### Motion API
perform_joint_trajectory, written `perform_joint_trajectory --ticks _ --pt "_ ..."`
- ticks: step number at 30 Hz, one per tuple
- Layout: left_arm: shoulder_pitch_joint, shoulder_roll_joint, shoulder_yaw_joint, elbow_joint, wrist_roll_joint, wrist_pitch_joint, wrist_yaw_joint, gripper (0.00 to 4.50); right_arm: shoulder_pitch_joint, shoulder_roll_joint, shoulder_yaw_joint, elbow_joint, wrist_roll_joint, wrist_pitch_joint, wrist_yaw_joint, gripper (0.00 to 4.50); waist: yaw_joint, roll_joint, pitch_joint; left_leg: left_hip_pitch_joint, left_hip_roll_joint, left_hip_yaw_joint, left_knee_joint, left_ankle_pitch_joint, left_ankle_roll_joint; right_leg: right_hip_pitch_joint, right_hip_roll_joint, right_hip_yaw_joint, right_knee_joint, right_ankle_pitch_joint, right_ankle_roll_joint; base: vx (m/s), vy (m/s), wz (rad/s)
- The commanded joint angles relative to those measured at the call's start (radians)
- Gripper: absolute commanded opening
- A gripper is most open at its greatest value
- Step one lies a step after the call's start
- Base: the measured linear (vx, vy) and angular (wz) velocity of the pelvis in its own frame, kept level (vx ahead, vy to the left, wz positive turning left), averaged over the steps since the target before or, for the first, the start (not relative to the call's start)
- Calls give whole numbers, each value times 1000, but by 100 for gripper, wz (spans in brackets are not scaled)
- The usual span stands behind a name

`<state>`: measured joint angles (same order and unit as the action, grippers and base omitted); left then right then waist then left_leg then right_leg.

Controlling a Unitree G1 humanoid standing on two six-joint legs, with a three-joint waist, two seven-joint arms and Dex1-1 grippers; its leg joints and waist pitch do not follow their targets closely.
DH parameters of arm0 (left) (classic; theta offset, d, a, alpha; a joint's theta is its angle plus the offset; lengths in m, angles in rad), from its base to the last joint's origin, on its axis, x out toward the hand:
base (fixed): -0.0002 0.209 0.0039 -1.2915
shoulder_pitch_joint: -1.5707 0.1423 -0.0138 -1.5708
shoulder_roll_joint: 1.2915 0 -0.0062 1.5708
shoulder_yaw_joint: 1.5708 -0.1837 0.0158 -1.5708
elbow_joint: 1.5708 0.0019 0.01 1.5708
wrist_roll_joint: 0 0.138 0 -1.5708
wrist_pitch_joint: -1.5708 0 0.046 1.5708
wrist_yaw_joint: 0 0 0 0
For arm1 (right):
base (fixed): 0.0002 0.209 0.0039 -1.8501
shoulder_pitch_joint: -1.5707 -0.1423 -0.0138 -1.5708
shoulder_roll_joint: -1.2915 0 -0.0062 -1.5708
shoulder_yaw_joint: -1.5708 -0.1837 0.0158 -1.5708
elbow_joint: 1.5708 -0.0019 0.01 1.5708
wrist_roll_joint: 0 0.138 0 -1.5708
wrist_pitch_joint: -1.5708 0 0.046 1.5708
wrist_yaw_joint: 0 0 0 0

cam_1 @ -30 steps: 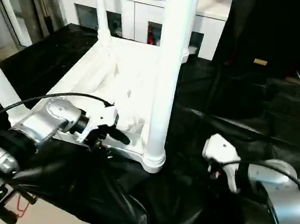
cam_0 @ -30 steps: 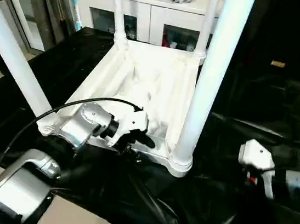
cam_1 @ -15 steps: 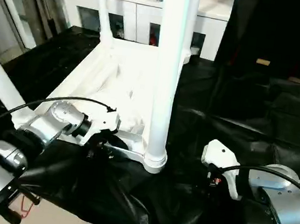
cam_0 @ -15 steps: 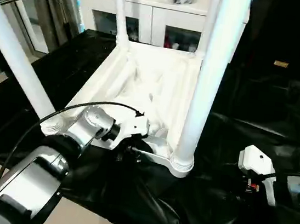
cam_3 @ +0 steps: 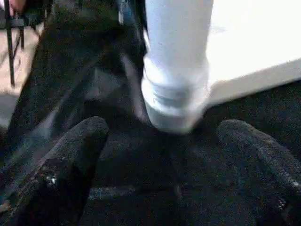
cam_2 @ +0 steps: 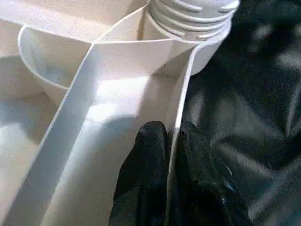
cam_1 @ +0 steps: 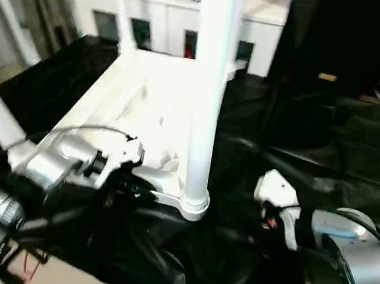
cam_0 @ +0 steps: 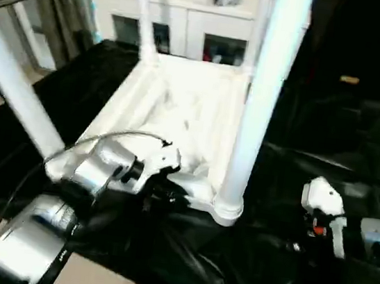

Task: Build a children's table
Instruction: Rotate leg to tighten

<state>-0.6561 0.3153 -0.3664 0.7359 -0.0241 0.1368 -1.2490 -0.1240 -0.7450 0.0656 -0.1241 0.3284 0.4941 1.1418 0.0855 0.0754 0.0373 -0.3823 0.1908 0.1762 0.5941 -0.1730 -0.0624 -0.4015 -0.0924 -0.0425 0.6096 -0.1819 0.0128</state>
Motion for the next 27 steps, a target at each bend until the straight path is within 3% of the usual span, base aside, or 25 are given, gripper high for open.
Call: perform_joint_trajectory --ticks 1,2,3,4,7,10,11,12,13,14,15,16,18,19,23,27 --pt "71 6 33 -31 -11 94 82 19 -12 1 -11 -13 12 5 -3 450 2 -48 -50 8 29 -7 -70 -244 74 44 -45 24 -92 -369 -192 0 0 0" --pt "102 8 34 -88 -10 125 97 16 -9 1 -2 -13 9 1 -4 450 1 -50 -50 6 31 -9 -70 -241 71 47 -48 24 -87 -372 -190 0 0 0" --pt "134 10 31 -147 -8 151 108 12 -9 5 8 -10 4 -8 -7 450 -5 -44 -48 1 28 -10 -73 -234 69 47 -48 23 -91 -400 -169 0 0 0" --pt "164 13 26 -204 -4 174 119 12 -10 11 16 -7 -7 -21 -16 450 -9 -53 -47 2 26 -9 -73 -239 71 45 -46 23 -96 -421 -159 0 0 0" --pt "219 20 10 -318 24 235 156 4 -27 44 28 7 -41 -59 -62 450 -25 -48 -43 0 25 -11 -77 -256 58 41 -46 22 -100 -475 -134 0 0 0" --pt "248 0 18 -393 30 288 216 2 -75 106 52 75 -123 -126 -170 450 -33 -51 -44 8 23 -10 -78 -278 43 33 -41 22 -107 -507 -119 0 0 0" --pt "249 -9 22 -401 21 281 221 2 -93 134 59 104 -141 -150 -204 450 -37 -56 -42 11 20 -8 -76 -290 41 27 -40 21 -110 -531 -116 0 0 0" --pt "248 -15 24 -404 13 266 218 2 -109 157 62 125 -147 -153 -229 450 -36 -53 -44 14 19 -8 -75 -296 40 27 -40 21 -111 -537 -113 0 0 0" --pt "252 -16 24 -415 8 265 220 2 -117 169 64 135 -150 -155 -242 450 -36 -53 -44 18 20 -8 -75 -303 40 24 -38 24 -112 -525 -114 0 0 0" --pt "259 -17 26 -432 0 261 217 2 -129 190 71 150 -157 -172 -257 450 -37 -65 -44 12 21 -8 -77 -299 44 28 -37 24 -110 -501 -115 0 0 0" --pt "262 -16 26 -442 -2 260 217 2 -136 203 82 159 -163 -184 -260 450 -36 -57 -45 10 22 -10 -80 -297 44 30 -38 24 -105 -484 -118 0 0 0" --pt "268 -12 24 -459 -2 259 217 2 -143 216 92 170 -172 -200 -264 450 -38 -65 -45 9 22 -9 -80 -296 46 30 -37 25 -105 -476 -117 0 0 0" --pt "274 -12 28 -475 -8 269 217 2 -157 236 110 194 -186 -218 -262 450 -37 -59 -47 7 24 -9 -79 -279 49 32 -38 27 -97 -417 -135 0 0 0" --pt "277 -10 30 -484 -11 275 218 2 -163 245 120 211 -196 -233 -265 450 -39 -66 -49 6 24 -7 -78 -270 51 34 -38 26 -95 -398 -141 0 0 0" --pt "279 -6 36 -488 -16 281 219 0 -183 274 140 262 -210 -264 -269 417 -38 -66 -50 6 23 -4 -76 -238 65 37 -37 28 -89 -335 -166 0 0 0" --pt "279 -2 39 -482 -18 276 216 0 -194 283 148 282 -212 -273 -266 390 -38 -72 -47 7 23 -5 -77 -252 64 36 -38 27 -91 -367 -159 0 0 0"
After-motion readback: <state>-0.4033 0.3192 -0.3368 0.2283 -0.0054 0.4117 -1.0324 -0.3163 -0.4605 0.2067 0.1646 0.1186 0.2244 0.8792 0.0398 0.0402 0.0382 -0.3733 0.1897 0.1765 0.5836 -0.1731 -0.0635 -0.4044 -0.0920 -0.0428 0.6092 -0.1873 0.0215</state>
